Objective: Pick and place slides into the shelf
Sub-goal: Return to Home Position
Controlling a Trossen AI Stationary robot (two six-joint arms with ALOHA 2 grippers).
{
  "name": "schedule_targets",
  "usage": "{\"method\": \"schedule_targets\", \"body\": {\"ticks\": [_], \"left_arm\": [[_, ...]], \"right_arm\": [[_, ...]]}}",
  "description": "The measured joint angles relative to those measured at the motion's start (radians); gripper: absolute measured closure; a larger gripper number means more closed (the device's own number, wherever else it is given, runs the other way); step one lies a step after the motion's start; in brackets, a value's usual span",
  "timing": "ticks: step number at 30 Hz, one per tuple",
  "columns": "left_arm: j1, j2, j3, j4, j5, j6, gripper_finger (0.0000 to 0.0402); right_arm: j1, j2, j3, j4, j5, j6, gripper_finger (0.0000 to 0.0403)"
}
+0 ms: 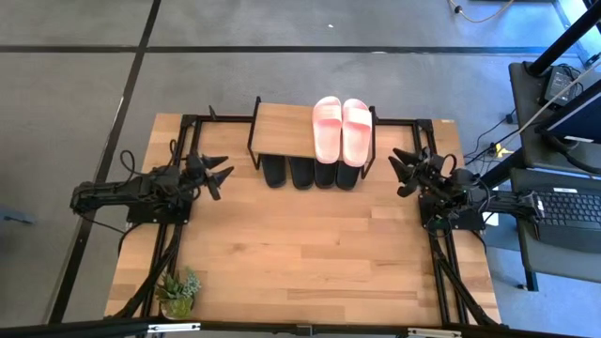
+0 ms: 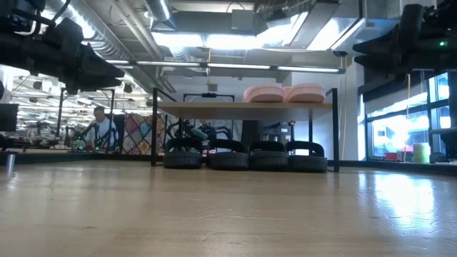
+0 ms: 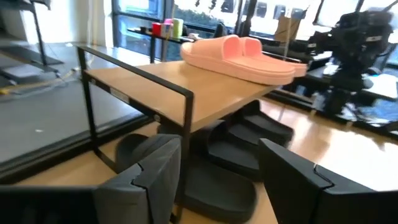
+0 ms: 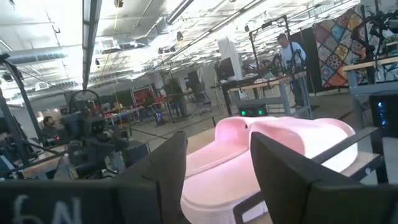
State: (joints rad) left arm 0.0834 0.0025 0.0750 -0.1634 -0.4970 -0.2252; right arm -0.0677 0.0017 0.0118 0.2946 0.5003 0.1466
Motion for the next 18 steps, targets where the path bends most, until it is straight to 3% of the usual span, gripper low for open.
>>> {"method": "schedule_targets", "body": {"ticks": [10, 18], "left_arm": [[0.000, 0.000, 0.000, 0.000, -0.020, 0.201, 0.0198], [0.000, 0.000, 0.000, 0.000, -0.020, 0.210, 0.0198]], "right_arm": [[0.000, 0.002, -0.005, -0.010, 0.003, -0.029, 0.0224], [0.000, 0.002, -0.005, -0.101, 0.003, -0.020, 0.0224]]}}
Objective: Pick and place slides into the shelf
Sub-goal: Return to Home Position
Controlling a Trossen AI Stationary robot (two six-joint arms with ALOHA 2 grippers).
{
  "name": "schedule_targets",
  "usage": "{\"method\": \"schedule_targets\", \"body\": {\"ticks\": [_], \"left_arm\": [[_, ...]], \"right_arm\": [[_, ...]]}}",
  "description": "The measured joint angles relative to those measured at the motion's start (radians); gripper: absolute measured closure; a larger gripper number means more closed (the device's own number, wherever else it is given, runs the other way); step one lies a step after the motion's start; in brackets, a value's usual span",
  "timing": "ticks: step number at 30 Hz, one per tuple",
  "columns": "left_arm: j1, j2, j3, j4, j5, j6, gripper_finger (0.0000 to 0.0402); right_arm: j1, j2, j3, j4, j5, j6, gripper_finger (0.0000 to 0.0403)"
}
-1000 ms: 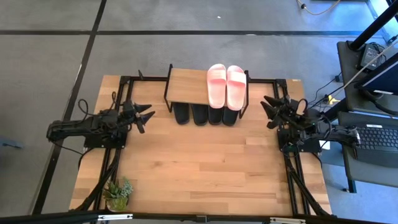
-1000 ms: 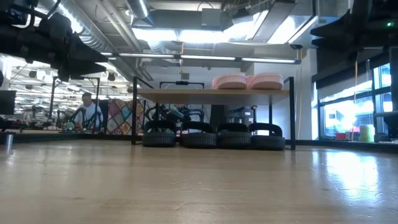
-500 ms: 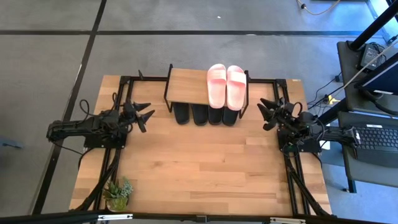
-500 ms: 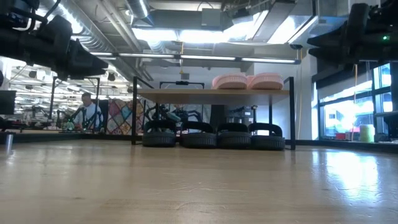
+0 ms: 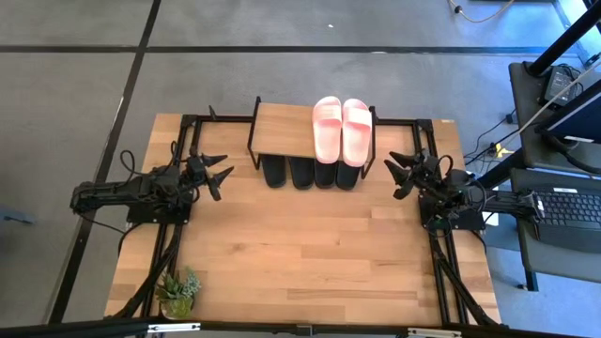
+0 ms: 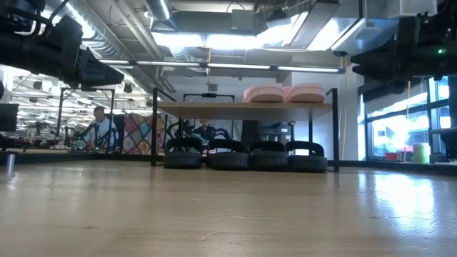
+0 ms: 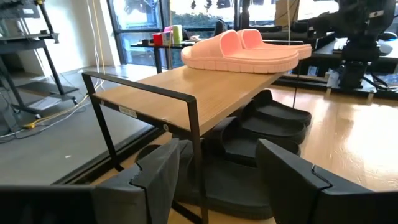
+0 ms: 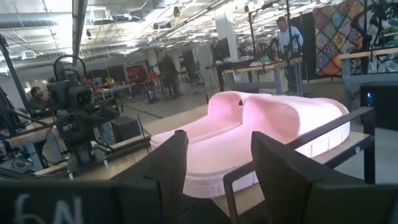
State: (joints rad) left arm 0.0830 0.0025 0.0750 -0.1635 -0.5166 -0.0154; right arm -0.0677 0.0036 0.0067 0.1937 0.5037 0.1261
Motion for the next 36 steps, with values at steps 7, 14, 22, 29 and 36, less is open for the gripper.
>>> {"method": "schedule_targets", "body": {"ticks": [7, 14, 22, 29, 36], "left_arm": [[0.000, 0.000, 0.000, 0.000, 0.001, 0.000, 0.0198], [0.000, 0.000, 0.000, 0.000, 0.001, 0.000, 0.0198], [0.000, 0.000, 0.000, -0.001, 0.002, 0.000, 0.0198], [0.000, 0.000, 0.000, -0.001, 0.002, 0.000, 0.0198], [0.000, 0.000, 0.000, -0.001, 0.002, 0.000, 0.0198]], "right_arm": [[0.000, 0.000, 0.000, -0.008, 0.000, -0.001, 0.0224], [0.000, 0.000, 0.000, -0.039, 0.002, -0.034, 0.0224], [0.000, 0.004, 0.001, -0.118, 0.002, -0.053, 0.0224], [0.000, 0.004, 0.001, -0.118, 0.002, -0.053, 0.0224], [0.000, 0.004, 0.001, -0.118, 0.002, -0.055, 0.0224]]}}
